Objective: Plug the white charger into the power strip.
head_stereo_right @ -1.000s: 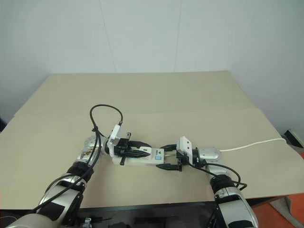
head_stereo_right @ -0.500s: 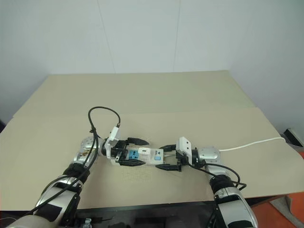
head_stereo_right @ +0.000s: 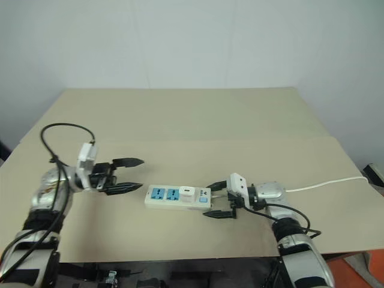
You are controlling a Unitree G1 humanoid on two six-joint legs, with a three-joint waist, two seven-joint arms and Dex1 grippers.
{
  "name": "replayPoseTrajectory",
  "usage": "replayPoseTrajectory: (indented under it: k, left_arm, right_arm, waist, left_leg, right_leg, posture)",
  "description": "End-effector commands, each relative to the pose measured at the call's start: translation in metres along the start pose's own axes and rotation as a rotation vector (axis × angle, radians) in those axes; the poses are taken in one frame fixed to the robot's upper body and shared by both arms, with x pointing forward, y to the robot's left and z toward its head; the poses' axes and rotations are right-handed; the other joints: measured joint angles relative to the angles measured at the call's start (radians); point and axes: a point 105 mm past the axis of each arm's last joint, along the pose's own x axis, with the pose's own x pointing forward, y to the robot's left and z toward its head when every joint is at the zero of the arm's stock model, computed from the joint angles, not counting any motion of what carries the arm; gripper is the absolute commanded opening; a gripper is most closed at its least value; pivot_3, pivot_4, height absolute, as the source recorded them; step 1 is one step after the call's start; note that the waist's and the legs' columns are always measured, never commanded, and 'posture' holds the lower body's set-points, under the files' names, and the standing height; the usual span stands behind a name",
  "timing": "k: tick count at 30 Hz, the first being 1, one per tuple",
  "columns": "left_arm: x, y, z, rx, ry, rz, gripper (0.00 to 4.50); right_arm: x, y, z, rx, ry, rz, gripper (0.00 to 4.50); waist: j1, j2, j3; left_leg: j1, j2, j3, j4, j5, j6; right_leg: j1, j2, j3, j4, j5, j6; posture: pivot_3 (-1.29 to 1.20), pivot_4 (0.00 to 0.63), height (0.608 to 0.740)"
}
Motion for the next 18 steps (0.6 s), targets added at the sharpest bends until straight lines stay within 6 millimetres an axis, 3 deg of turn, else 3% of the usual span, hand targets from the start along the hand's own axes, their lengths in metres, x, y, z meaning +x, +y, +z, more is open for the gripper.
replayPoseTrajectory:
  k: [1, 4, 11, 18]
  left_arm:
    - [-0.029, -0.001, 0.016, 0.060, 0.019, 0.070, 4.50]
    - [-0.052, -0.010, 0.018, 0.055, 0.056, 0.123, 4.50]
    - [-0.082, -0.034, 0.030, 0.094, 0.152, 0.206, 4.50]
    - [-0.079, -0.032, 0.035, 0.095, 0.163, 0.252, 4.50]
  right_arm:
    - [-0.039, -0.017, 0.037, -0.100, -0.031, -0.062, 4.47]
    - [-0.073, -0.019, 0.057, -0.137, 0.010, -0.076, 4.47]
    - [-0.143, -0.001, 0.085, -0.129, 0.185, -0.125, 4.47]
    - [-0.153, 0.017, 0.093, -0.099, 0.231, -0.139, 4.47]
  waist:
    - [0.006, 0.001, 0.001]
    - [0.011, 0.003, 0.004]
    - [0.026, 0.004, 0.007]
    - [0.030, 0.005, 0.008]
  left_leg:
    - [-0.001, 0.000, 0.000, 0.000, 0.000, 0.000]
    - [-0.003, 0.001, 0.000, -0.001, 0.000, 0.000]
    - [-0.004, 0.002, 0.001, -0.002, 0.000, 0.000]
    - [0.000, 0.003, 0.003, -0.002, 0.000, 0.000]
  right_leg:
    - [-0.001, 0.000, 0.000, 0.000, 0.000, 0.000]
    - [-0.002, 0.000, -0.001, -0.001, 0.000, -0.001]
    - [-0.003, 0.000, -0.001, -0.004, 0.000, -0.001]
    - [-0.001, 0.001, 0.000, -0.003, -0.004, 0.006]
  posture:
    - [0.00, 0.150, 0.740]
    - [0.00, 0.150, 0.740]
    - [0.00, 0.150, 0.740]
    - [0.00, 0.150, 0.740]
